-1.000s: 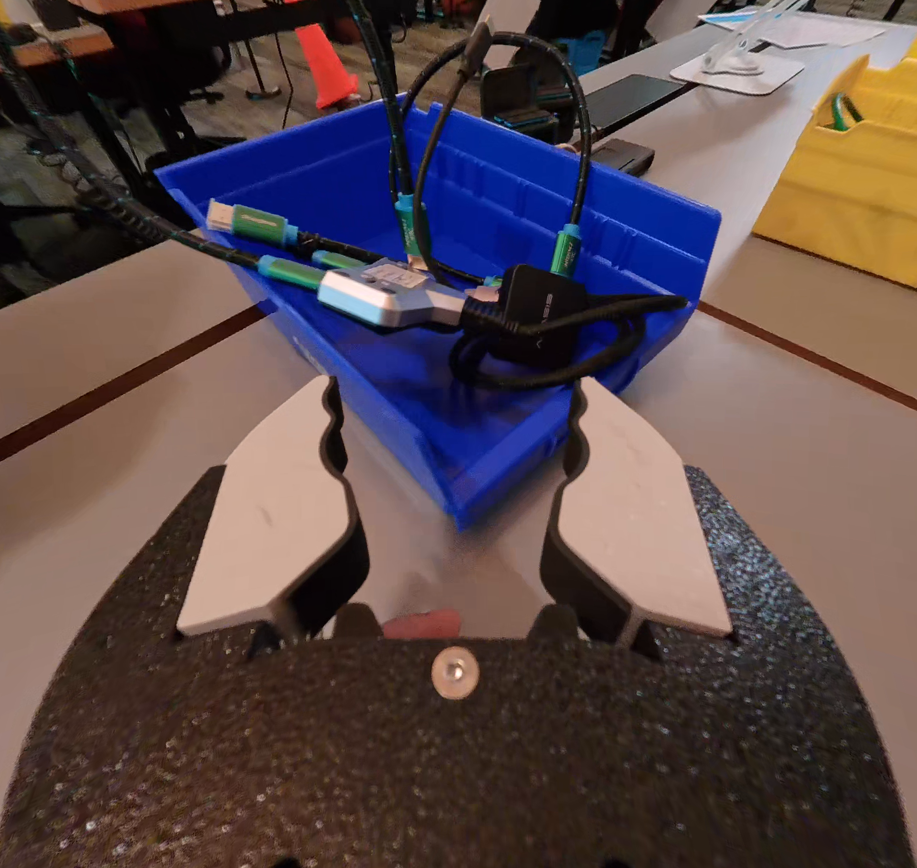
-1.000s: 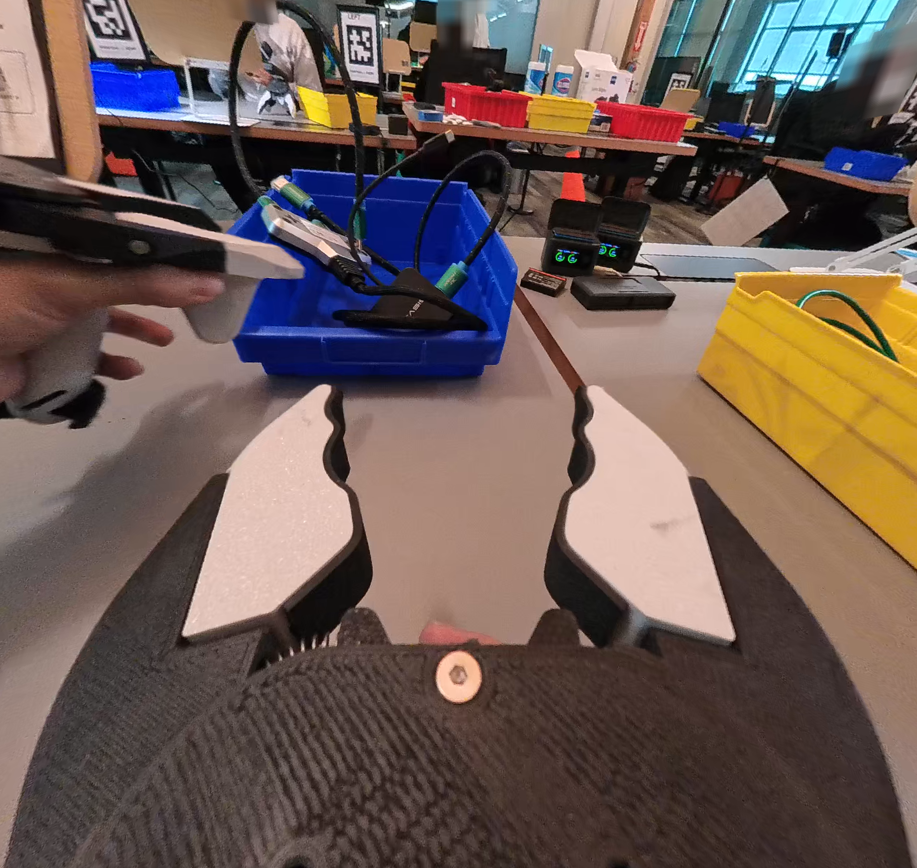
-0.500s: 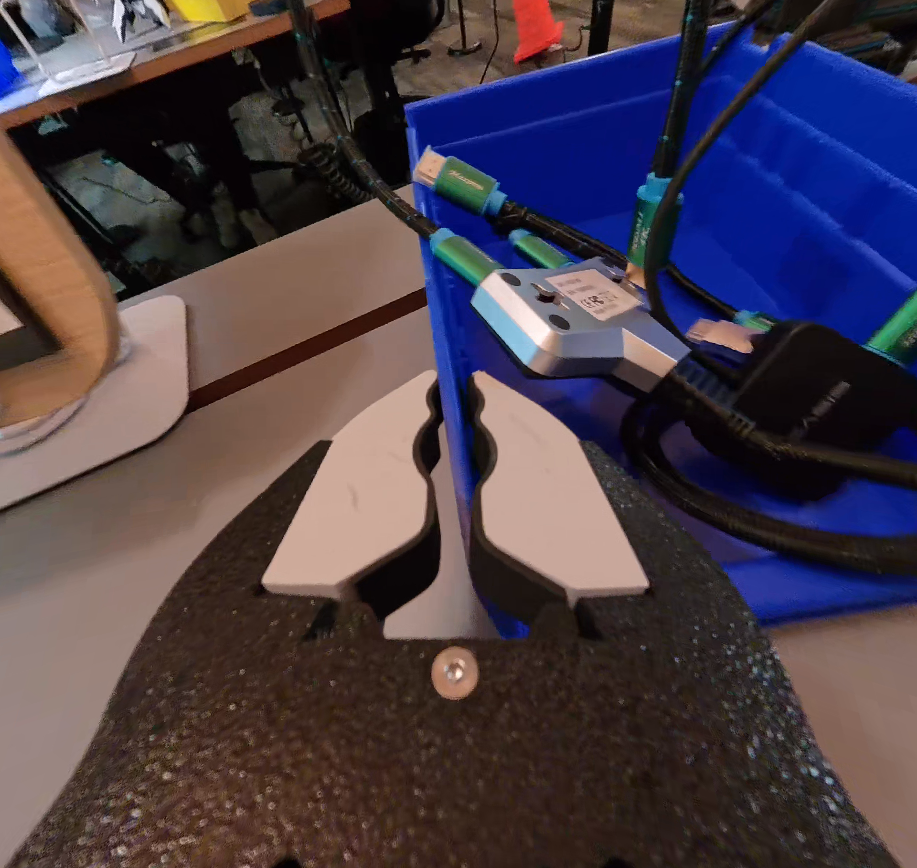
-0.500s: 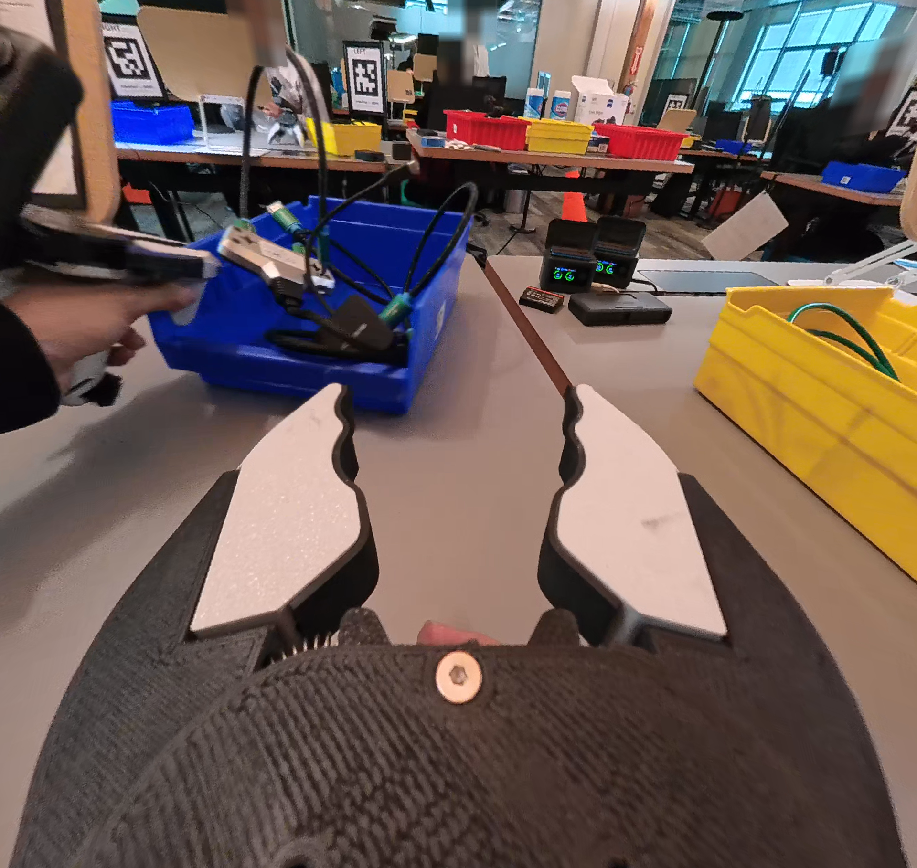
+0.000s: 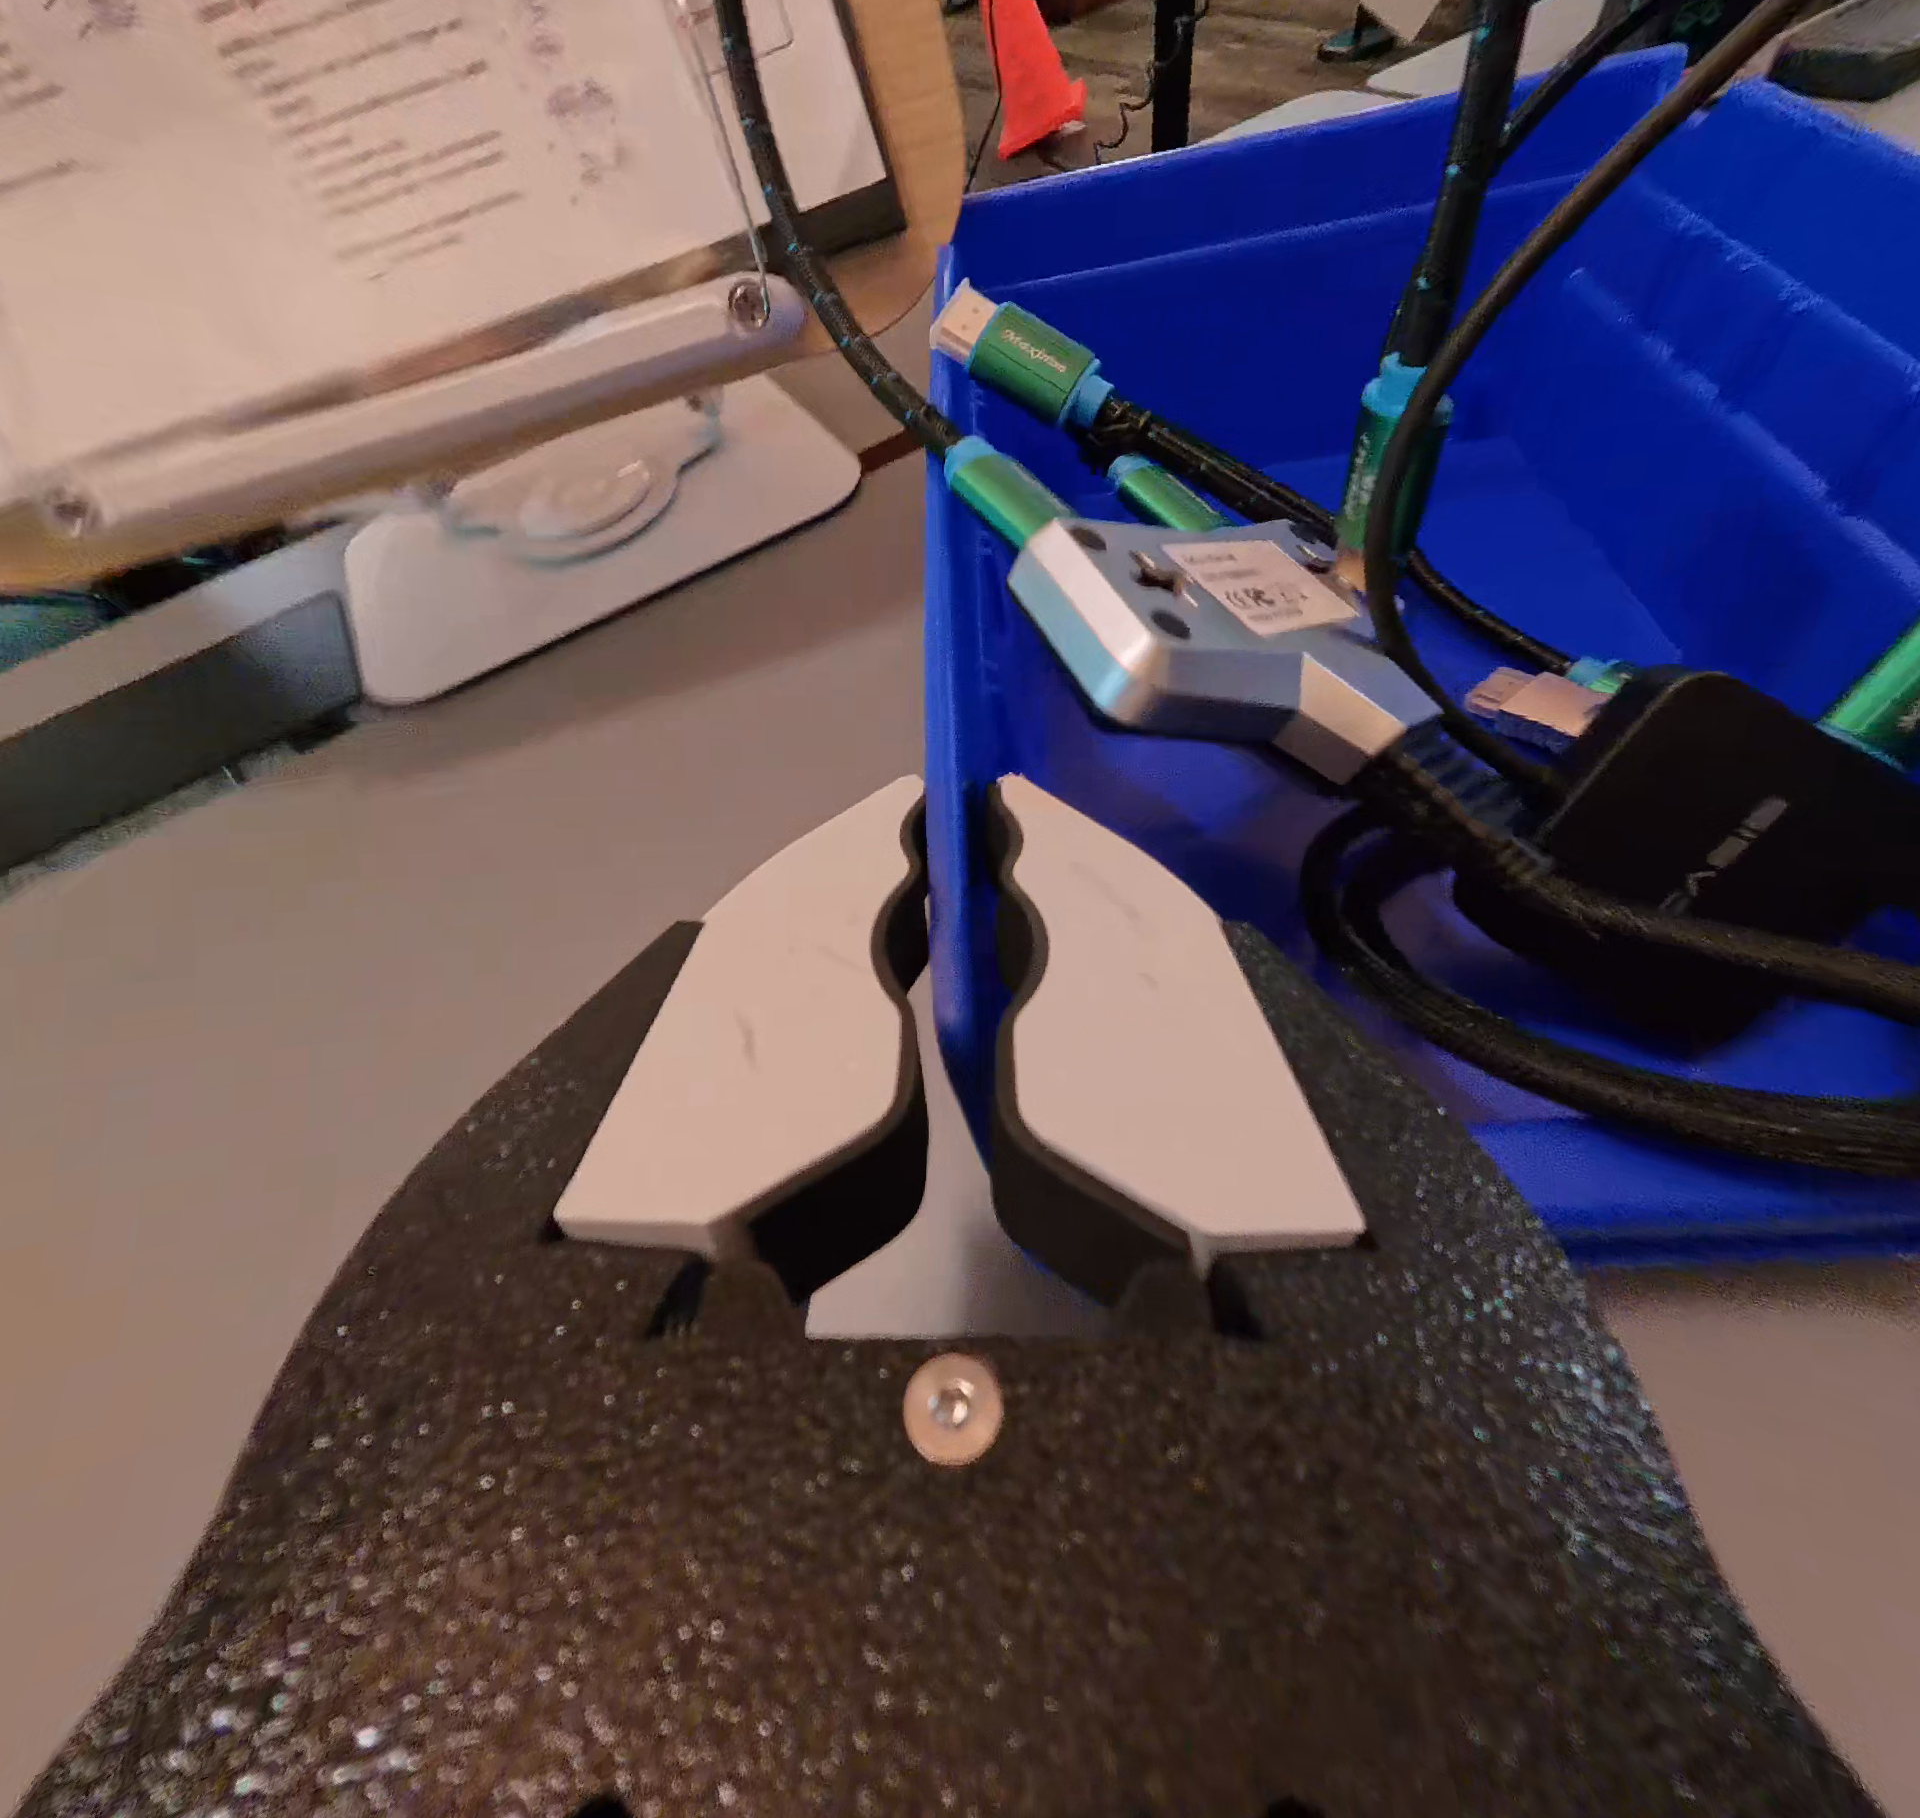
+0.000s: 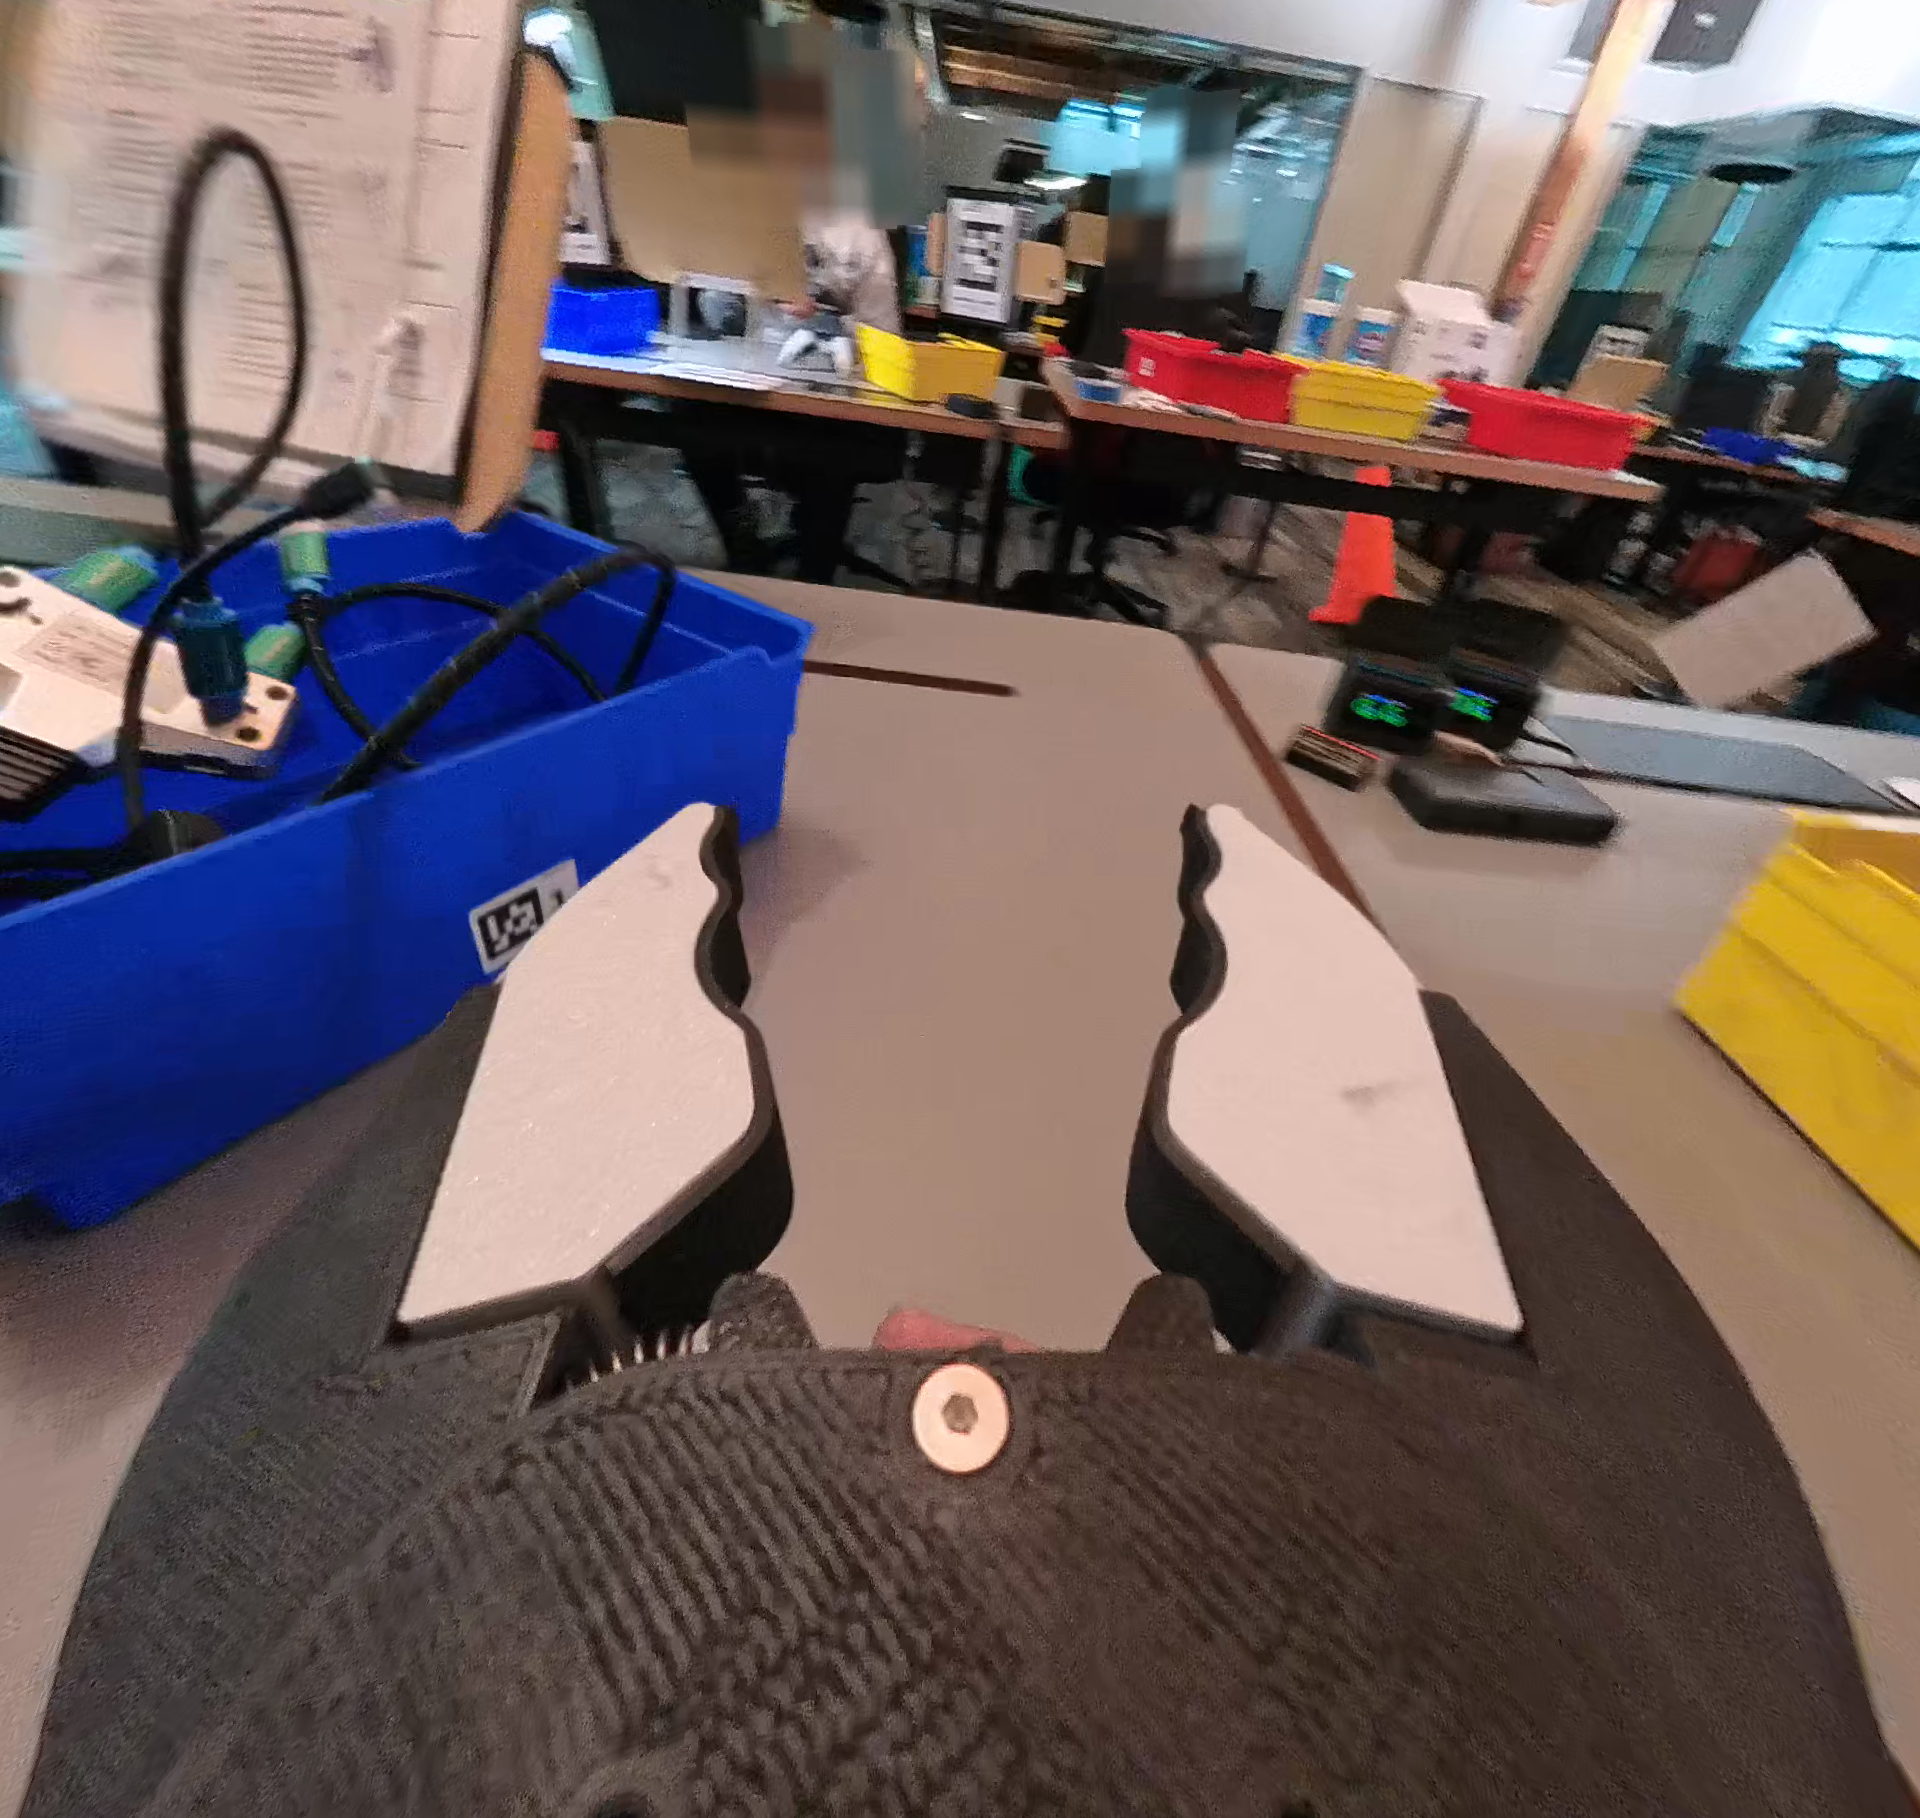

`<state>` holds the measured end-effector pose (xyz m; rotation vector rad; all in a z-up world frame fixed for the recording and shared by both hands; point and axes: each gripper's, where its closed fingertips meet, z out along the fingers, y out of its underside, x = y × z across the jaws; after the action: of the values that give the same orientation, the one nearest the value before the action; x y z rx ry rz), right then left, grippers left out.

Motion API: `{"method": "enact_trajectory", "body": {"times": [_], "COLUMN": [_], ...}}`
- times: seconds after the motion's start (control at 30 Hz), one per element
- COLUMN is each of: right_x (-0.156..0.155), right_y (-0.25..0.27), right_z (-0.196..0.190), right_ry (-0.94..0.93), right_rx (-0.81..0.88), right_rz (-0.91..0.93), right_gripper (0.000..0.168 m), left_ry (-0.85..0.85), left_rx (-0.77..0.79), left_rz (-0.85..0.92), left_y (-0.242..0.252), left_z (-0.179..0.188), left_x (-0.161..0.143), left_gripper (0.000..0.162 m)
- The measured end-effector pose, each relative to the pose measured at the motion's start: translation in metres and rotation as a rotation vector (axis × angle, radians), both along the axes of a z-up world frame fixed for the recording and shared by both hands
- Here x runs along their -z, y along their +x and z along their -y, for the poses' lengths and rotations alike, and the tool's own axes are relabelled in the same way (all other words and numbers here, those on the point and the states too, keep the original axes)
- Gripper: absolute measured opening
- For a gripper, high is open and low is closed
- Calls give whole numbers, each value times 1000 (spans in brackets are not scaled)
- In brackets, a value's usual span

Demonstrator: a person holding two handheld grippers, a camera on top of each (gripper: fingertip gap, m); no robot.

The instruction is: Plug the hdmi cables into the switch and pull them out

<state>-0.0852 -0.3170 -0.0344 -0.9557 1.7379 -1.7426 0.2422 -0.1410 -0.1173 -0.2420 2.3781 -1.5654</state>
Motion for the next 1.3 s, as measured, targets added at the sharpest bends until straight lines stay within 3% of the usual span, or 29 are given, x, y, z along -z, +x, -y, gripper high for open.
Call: {"method": "enact_trajectory", "body": {"times": [0.13,0.23,0.37,0.57,0.73,0.83,1.03,1.3], "right_x": [-11,-20,-24,-47,-40,-31,-11,12], "right_y": [59,86,113,146,149,147,154,147], "right_z": [-59,-89,-82,-98,-112,-112,-122,-110], "right_ry": [-57,-112,-104,-103,-152,-143,-127,-124], "right_rx": [-188,-252,-192,-243,-281,-287,-323,-331], "right_rz": [-53,-105,-115,-88,-155,-148,-147,-204], "right_gripper": [87,89,90,89,89,86,85,84], "left_ry": [-26,-39,-48,-100,-74,-94,-96,-69], "left_rx": [54,89,125,178,48,-19,-93,-21], "left_rz": [-67,-62,-93,-141,-66,-114,-103,-100], "left_y": [-13,-18,-14,-15,-18,2,34,39], "left_z": [-68,-91,-86,-82,-134,-152,-130,-77], "left_x": [0,0,0,-1,-2,-1,-1,0], "left_gripper": [4,6,3,2,2,2,2,2]}}
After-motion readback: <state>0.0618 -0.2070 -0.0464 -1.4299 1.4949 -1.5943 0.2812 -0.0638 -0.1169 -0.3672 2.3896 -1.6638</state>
